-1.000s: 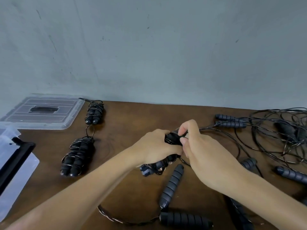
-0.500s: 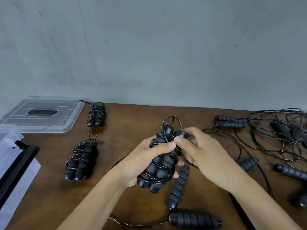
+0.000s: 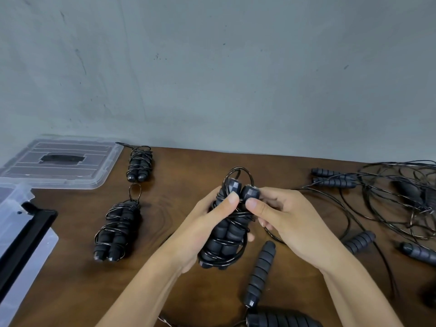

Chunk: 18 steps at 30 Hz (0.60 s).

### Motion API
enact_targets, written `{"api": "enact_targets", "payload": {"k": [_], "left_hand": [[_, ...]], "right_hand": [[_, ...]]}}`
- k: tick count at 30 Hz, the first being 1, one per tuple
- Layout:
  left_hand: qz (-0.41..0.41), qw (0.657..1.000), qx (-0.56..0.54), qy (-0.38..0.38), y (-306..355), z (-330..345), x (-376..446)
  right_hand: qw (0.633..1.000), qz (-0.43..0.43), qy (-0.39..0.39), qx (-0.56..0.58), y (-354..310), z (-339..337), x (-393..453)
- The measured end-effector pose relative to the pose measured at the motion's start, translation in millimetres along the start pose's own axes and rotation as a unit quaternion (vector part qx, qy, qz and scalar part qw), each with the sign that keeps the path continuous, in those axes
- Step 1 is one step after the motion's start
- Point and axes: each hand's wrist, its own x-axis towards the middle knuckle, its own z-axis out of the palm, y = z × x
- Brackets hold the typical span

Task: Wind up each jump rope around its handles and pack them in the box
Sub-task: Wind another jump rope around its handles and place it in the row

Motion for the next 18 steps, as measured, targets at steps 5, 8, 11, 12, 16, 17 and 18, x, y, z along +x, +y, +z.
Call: {"api": "enact_targets", "payload": {"k": [5,8,11,12,16,17,18], "left_hand": [[0.038,0.994,-0.002,0.098,-5,2,9],[0.061,0.985,0.009,0.16,-11,2,18],[0.087,0.972,0.068,0.206,-16,-2,27],[0.099,0.965,0.1,0.22,-17,-5,30],[0.11,0.917,0.272,0.272,-19,-16,36],[0.111,0.904,0.305,0.277,-18,-17,36],[0.113,0.893,0.335,0.278,-17,-18,36]], "right_hand": [[0.996,0.039,0.055,0.052,9,11,13],[0.97,0.129,0.207,0.004,17,22,24],[0.951,0.178,0.239,-0.081,20,29,26],[0.949,0.181,0.245,-0.084,21,30,26],[0.949,0.158,0.274,-0.016,29,24,26],[0.95,0.161,0.267,-0.004,32,21,28],[0.953,0.169,0.251,0.012,33,19,31]]}}
